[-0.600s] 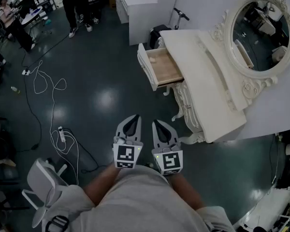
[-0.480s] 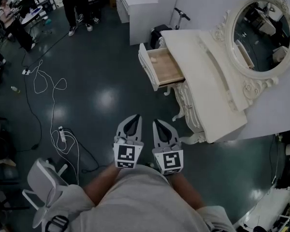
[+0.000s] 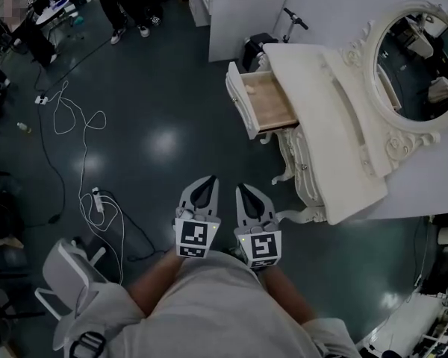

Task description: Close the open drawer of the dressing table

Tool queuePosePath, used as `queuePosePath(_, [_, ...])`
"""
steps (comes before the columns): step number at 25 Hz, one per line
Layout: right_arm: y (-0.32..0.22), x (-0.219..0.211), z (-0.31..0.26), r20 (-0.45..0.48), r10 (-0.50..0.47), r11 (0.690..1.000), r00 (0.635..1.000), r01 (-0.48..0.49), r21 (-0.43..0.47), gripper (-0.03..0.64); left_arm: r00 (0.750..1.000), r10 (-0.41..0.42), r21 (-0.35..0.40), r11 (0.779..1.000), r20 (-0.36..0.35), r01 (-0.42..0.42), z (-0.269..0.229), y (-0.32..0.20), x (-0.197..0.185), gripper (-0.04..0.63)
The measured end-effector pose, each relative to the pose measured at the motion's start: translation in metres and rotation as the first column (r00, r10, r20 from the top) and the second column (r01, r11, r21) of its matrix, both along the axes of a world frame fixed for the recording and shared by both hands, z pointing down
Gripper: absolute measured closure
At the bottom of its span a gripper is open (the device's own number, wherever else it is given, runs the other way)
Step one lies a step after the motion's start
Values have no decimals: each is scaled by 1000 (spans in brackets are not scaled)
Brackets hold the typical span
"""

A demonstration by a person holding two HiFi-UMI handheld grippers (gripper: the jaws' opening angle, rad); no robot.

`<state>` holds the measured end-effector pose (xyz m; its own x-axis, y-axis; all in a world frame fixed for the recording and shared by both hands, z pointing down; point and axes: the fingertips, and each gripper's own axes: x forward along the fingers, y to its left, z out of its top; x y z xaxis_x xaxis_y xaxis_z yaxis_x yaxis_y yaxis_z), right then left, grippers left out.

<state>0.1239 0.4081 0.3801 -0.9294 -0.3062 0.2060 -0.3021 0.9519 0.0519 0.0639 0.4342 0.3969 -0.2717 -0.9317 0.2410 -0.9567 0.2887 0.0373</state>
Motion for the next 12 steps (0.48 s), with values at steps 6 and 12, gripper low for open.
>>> queuePosePath(6, [-3, -26, 9, -14, 8, 1000, 1000, -9, -19, 600, 999, 37, -21, 999, -23, -37, 15, -8, -28, 589])
queuePosePath(12, [-13, -50, 14, -18, 61, 997, 998, -61, -41, 601, 992, 123, -29, 992, -28, -123, 19, -21, -50, 589])
